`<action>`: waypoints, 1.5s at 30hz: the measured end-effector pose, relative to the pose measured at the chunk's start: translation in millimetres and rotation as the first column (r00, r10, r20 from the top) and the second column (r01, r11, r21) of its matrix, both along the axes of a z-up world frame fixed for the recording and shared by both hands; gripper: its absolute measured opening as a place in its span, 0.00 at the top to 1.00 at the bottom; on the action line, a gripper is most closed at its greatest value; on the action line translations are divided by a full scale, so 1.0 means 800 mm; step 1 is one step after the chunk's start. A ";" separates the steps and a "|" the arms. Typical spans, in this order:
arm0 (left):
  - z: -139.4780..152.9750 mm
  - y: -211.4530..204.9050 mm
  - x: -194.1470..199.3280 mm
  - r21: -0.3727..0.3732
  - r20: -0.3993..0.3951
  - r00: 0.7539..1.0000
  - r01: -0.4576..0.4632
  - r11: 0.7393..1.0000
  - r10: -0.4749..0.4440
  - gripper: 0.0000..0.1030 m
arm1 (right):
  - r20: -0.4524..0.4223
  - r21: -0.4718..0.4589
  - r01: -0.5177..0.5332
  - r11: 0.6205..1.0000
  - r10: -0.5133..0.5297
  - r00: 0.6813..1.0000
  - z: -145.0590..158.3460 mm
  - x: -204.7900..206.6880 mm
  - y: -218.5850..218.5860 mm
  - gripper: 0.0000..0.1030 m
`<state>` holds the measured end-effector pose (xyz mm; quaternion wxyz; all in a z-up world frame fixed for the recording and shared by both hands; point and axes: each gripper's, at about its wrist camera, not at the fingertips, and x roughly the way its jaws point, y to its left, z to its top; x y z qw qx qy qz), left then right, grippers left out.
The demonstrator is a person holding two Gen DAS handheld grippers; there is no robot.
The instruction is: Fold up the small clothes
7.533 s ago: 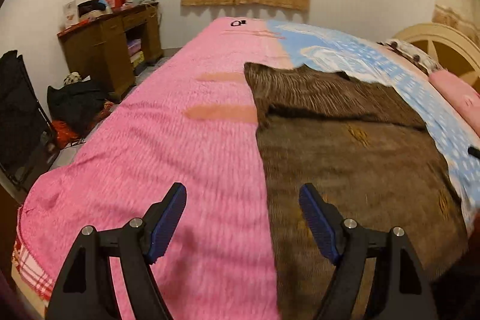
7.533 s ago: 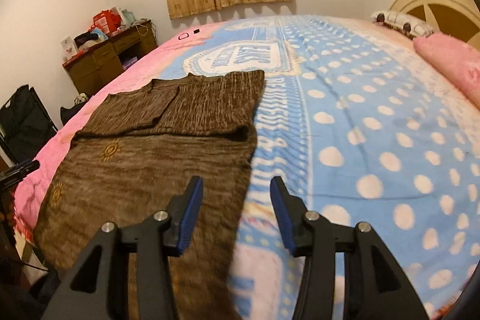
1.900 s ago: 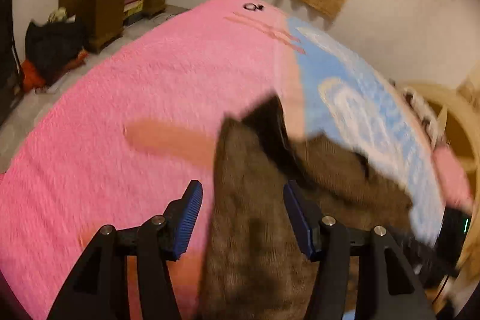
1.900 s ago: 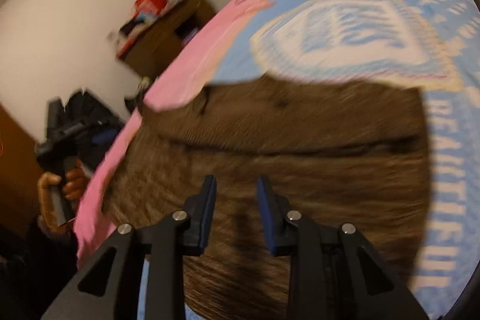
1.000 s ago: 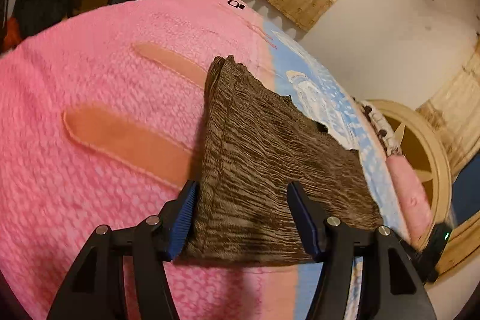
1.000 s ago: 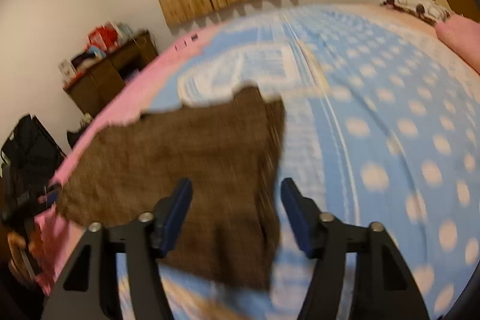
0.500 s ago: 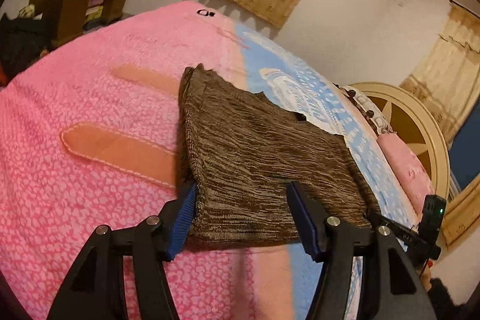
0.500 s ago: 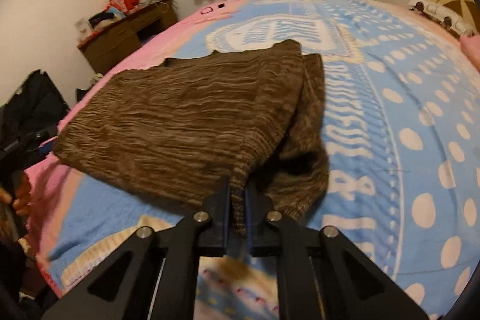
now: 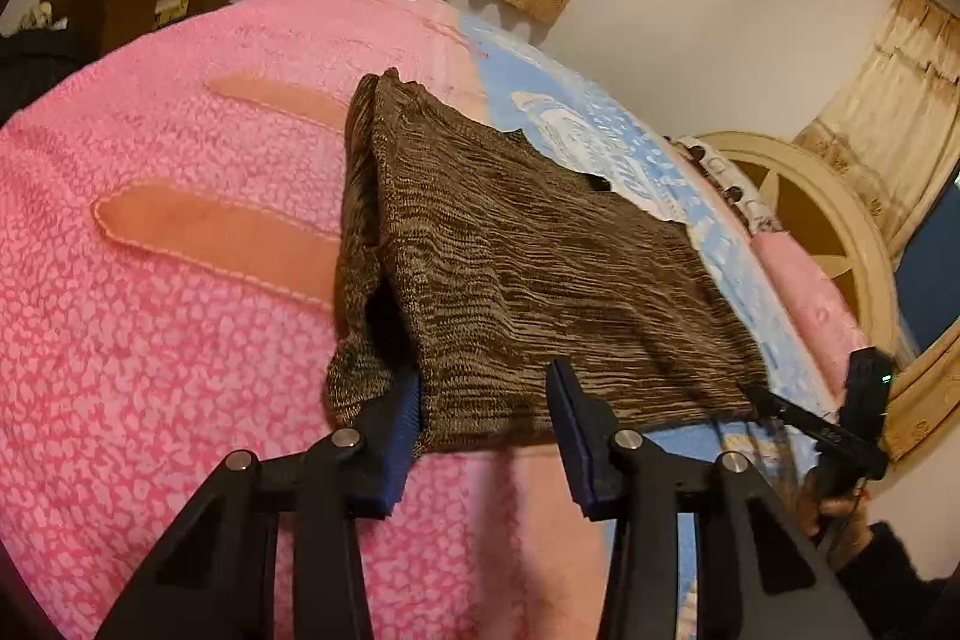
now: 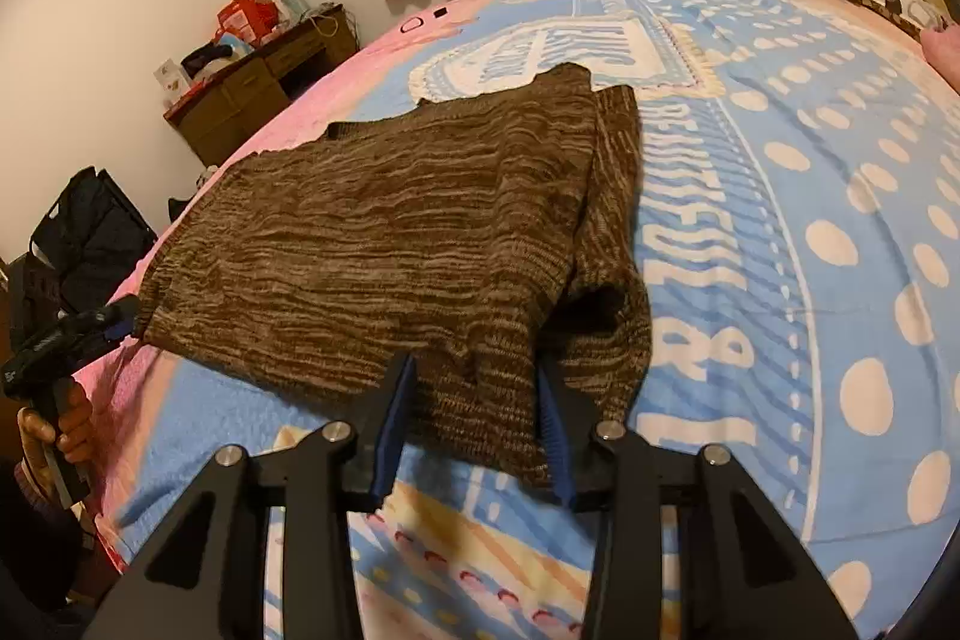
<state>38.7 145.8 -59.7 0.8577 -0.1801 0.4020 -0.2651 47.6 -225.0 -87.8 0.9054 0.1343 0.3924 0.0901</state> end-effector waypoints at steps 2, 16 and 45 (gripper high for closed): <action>0.000 -0.001 0.002 0.000 -0.010 1.000 -0.001 1.000 0.001 0.59 | 0.002 0.036 0.012 0.999 -0.012 1.000 -0.002 -0.004 -0.007 0.60; 0.027 0.023 -0.014 0.016 0.008 1.000 0.012 1.000 -0.013 0.97 | 0.023 -0.126 0.013 0.992 -0.011 1.000 0.046 -0.021 -0.020 0.91; 0.023 -0.134 0.058 0.344 0.060 0.998 0.008 0.939 -0.031 0.95 | 0.040 -0.261 0.108 0.959 -0.101 0.994 0.052 0.176 -0.014 0.59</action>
